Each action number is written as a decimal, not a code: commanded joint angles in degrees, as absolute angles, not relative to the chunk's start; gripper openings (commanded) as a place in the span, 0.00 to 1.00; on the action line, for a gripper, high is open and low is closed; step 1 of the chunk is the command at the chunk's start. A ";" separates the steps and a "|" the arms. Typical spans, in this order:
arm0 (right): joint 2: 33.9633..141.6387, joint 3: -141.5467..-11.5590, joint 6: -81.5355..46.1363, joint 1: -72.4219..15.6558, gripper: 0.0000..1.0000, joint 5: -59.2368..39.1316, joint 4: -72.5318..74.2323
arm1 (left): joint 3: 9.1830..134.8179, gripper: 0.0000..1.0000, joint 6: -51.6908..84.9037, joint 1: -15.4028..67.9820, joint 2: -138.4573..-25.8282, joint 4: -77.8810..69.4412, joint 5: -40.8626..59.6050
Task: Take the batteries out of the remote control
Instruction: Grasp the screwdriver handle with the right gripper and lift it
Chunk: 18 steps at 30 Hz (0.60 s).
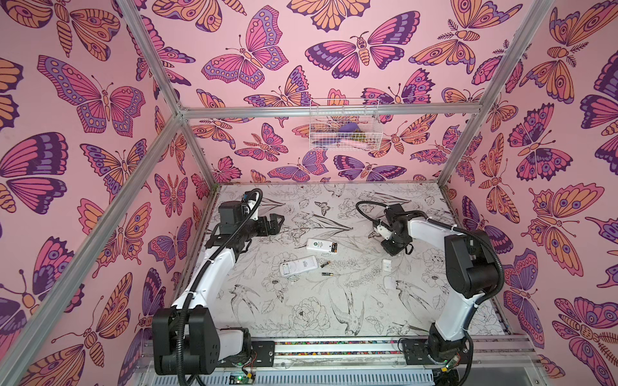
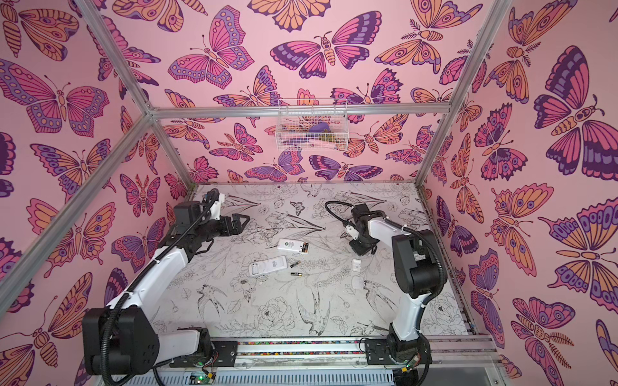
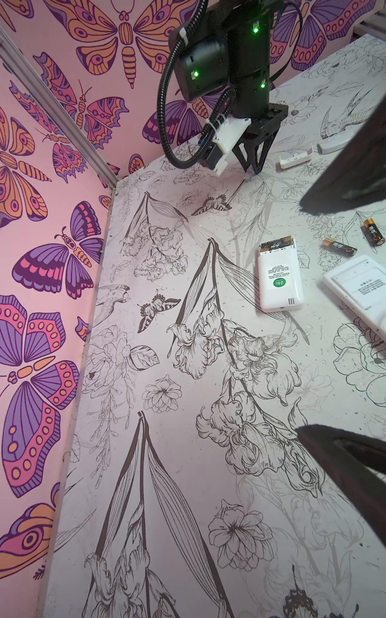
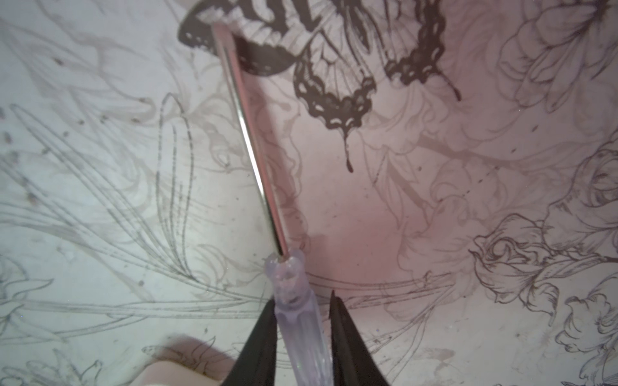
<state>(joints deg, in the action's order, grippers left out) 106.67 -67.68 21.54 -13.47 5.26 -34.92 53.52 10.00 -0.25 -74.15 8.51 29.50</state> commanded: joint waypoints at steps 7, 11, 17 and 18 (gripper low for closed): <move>103.16 -66.20 24.88 -13.88 0.12 1.92 -37.04 | 52.97 1.00 7.71 -0.97 -73.56 7.16 33.75; 99.63 -66.85 25.23 -15.58 0.11 2.95 -37.65 | 52.84 1.00 7.36 -1.05 -73.54 6.47 36.29; 87.95 -62.13 25.39 -18.16 0.08 -4.47 -32.90 | 51.78 0.97 9.16 -0.88 -73.72 1.31 46.09; 86.09 -61.52 24.44 -18.27 0.05 -5.79 -31.66 | 51.89 0.97 9.23 -0.88 -73.98 0.93 48.03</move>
<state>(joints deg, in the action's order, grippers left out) 90.52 -63.05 24.05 -17.85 -0.25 -34.35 52.97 9.10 -0.73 -74.15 4.91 40.32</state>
